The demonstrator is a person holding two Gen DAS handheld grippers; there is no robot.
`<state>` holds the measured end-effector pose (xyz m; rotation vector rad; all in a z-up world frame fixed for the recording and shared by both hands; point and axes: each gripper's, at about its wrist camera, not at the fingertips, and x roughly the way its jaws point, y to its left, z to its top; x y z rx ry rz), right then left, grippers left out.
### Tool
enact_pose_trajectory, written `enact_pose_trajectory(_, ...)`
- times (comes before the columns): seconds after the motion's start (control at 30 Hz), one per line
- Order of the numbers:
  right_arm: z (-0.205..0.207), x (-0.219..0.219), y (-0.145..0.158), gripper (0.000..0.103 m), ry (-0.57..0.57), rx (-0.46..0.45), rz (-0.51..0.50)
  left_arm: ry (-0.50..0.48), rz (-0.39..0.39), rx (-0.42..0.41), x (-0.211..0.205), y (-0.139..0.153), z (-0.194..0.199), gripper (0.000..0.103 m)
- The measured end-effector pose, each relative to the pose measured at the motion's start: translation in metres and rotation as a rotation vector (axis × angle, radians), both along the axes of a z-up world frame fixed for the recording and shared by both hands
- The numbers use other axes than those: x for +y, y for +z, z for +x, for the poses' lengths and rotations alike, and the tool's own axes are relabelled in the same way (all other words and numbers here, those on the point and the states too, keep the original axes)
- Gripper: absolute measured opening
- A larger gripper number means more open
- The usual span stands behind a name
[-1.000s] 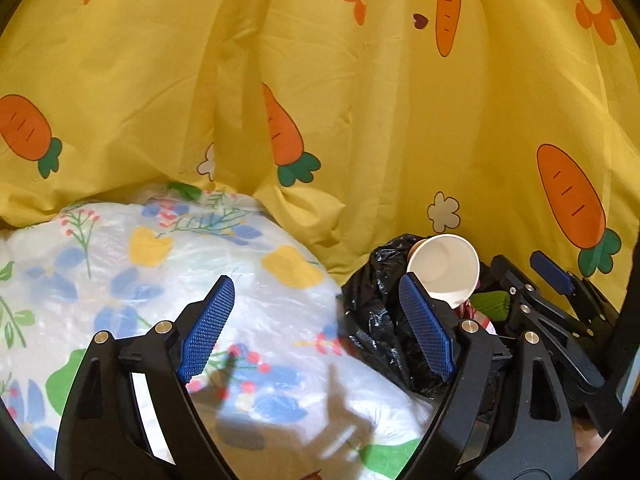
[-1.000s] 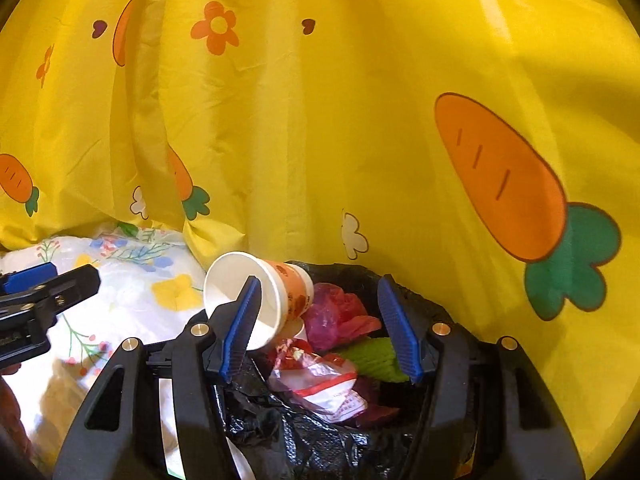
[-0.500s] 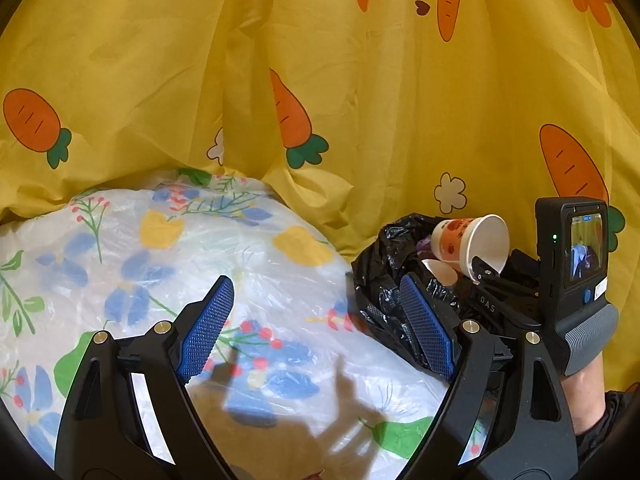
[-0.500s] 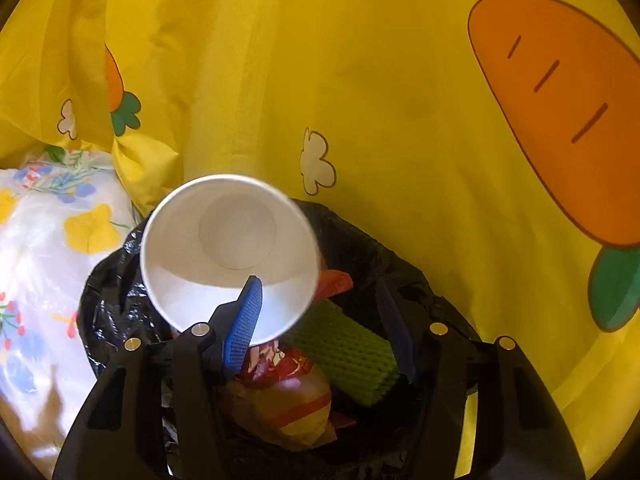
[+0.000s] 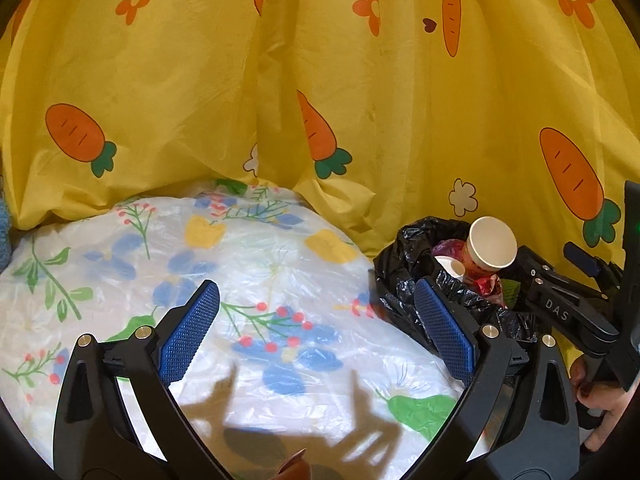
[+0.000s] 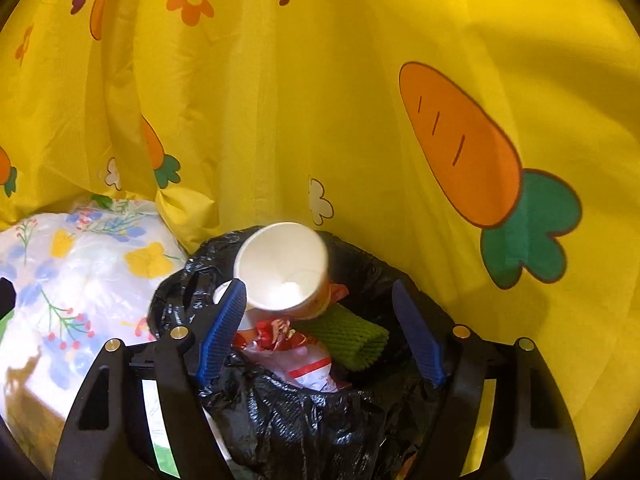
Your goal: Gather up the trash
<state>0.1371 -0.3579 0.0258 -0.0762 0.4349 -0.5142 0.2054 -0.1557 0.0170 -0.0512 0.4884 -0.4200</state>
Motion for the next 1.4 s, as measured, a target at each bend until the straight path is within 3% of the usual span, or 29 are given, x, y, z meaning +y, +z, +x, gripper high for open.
enact_pose_trajectory(0.23,-0.037,0.028,0.007,0.088,0.071,-0.079,0.051,0.098,0.05,-0.037,0.021,0.013,-0.039,0.097)
enact_pose_trajectory(0.33,-0.063,0.041,0.007,0.098,0.09,-0.122,0.076,0.125,0.06,-0.043,0.031,0.016,-0.059,0.097)
enact_pose_trajectory(0.57,-0.103,0.059,0.001,0.098,0.109,-0.13,0.113,0.19,0.085,-0.06,0.053,0.01,-0.108,0.097)
enact_pose_trajectory(0.93,-0.148,0.095,-0.011,0.098,0.151,-0.096,0.122,0.199,0.112,-0.091,0.078,0.002,-0.165,0.097)
enact_pose_trajectory(1.03,-0.159,0.102,-0.012,0.098,0.154,-0.098,0.124,0.198,0.136,-0.102,0.08,0.002,-0.176,0.097)
enact_pose_trajectory(1.4,-0.182,0.117,-0.007,0.098,0.121,-0.117,0.102,0.156,0.106,-0.077,0.089,0.002,-0.189,0.097)
